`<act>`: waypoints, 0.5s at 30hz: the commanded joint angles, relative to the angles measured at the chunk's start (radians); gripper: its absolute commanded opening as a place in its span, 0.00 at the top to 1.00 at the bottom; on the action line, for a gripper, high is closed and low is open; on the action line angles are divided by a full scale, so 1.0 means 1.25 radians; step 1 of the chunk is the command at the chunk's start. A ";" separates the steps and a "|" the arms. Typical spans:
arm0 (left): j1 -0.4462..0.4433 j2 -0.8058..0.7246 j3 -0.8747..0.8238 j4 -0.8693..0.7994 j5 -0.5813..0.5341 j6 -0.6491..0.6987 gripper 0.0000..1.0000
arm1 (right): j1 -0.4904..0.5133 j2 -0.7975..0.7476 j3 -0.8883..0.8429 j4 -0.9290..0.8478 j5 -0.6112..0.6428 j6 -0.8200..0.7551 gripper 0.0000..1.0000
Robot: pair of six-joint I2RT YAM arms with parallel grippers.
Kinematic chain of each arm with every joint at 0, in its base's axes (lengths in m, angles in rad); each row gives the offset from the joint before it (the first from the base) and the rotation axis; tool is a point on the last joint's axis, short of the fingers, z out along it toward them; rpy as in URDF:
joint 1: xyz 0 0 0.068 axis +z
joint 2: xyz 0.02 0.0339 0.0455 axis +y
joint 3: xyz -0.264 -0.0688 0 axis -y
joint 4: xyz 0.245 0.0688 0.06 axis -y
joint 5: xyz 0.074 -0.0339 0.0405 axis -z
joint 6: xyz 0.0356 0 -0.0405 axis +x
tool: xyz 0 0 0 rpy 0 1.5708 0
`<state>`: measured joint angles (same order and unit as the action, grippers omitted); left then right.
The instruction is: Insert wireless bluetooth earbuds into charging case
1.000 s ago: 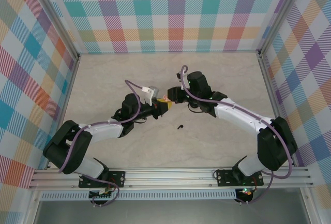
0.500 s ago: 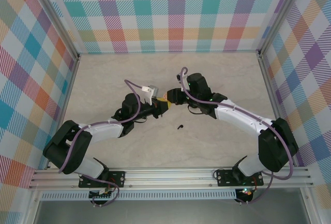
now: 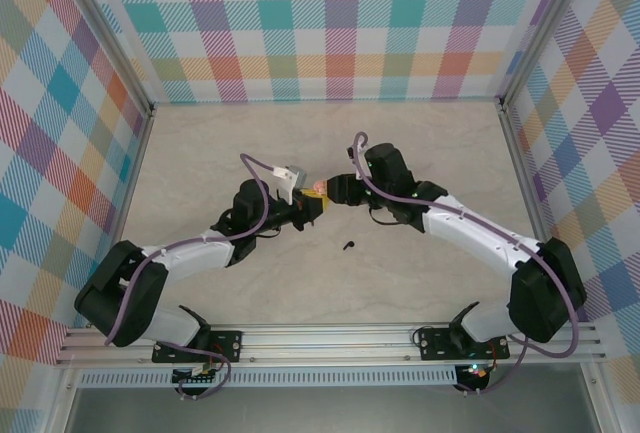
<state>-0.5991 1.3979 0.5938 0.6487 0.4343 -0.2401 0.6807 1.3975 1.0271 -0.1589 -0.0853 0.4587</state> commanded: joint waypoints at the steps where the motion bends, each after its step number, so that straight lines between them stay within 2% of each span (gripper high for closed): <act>1: -0.008 -0.033 0.019 -0.033 -0.002 0.052 0.89 | -0.002 -0.031 0.029 -0.044 0.030 -0.023 0.53; 4: -0.008 -0.043 0.019 -0.045 0.017 0.073 0.89 | -0.020 -0.044 0.021 -0.059 0.032 -0.032 0.54; 9: -0.008 -0.047 0.023 -0.043 0.062 0.108 0.89 | -0.079 -0.054 0.007 -0.075 -0.023 -0.051 0.59; 15: -0.008 -0.058 0.038 -0.029 0.163 0.149 0.90 | -0.148 -0.023 0.002 -0.081 -0.169 -0.112 0.64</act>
<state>-0.5991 1.3613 0.6033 0.5957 0.5430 -0.1081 0.5179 1.3518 1.0286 -0.2501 -0.1738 0.3824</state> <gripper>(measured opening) 0.167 0.369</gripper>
